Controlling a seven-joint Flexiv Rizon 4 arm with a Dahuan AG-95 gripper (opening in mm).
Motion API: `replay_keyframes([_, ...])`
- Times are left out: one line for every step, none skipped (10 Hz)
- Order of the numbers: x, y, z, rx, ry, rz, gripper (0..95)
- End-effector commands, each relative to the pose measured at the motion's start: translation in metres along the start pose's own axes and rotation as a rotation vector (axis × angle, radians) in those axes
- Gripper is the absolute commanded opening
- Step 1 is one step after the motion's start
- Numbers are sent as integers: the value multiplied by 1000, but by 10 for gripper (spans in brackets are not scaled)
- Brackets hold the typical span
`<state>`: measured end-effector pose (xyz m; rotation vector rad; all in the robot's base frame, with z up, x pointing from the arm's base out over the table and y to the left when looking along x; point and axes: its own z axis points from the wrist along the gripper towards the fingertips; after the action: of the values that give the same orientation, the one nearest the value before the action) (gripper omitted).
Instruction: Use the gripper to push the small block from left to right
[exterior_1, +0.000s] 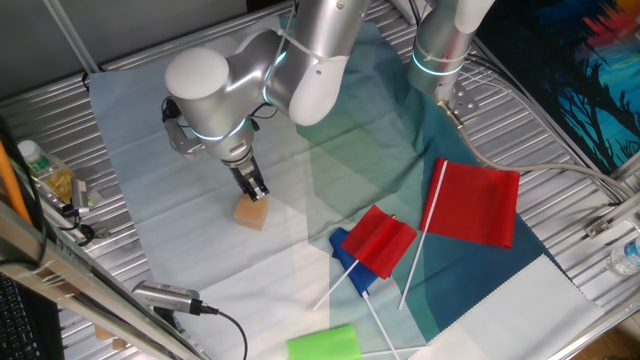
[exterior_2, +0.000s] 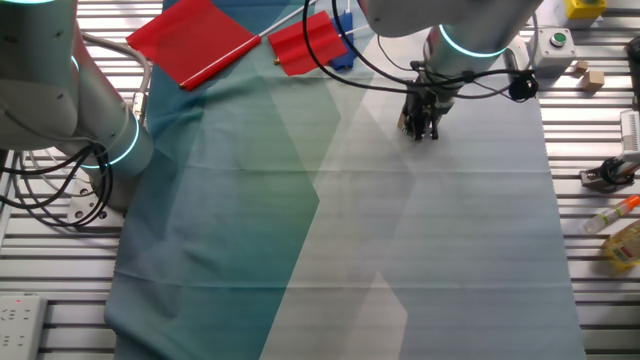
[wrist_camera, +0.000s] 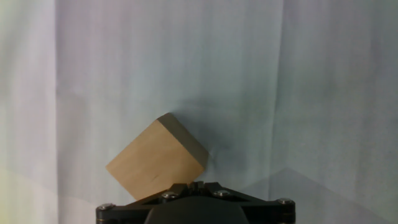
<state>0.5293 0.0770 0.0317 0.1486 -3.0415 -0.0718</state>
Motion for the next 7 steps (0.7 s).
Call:
replay_keyframes([0,0,0,11,1,-7,0])
replay_keyframes([0,0,0,13,0,-10,0])
replay_keyframes([0,0,0,9,-4,-15,0])
replay_keyframes([0,0,0,9,-6,-17,0])
replay_keyframes([0,0,0,5,-10,-20,0])
replay_keyframes([0,0,-1,5,-11,-18,0])
replay_keyframes([1,-1,-3,5,-11,-17,0])
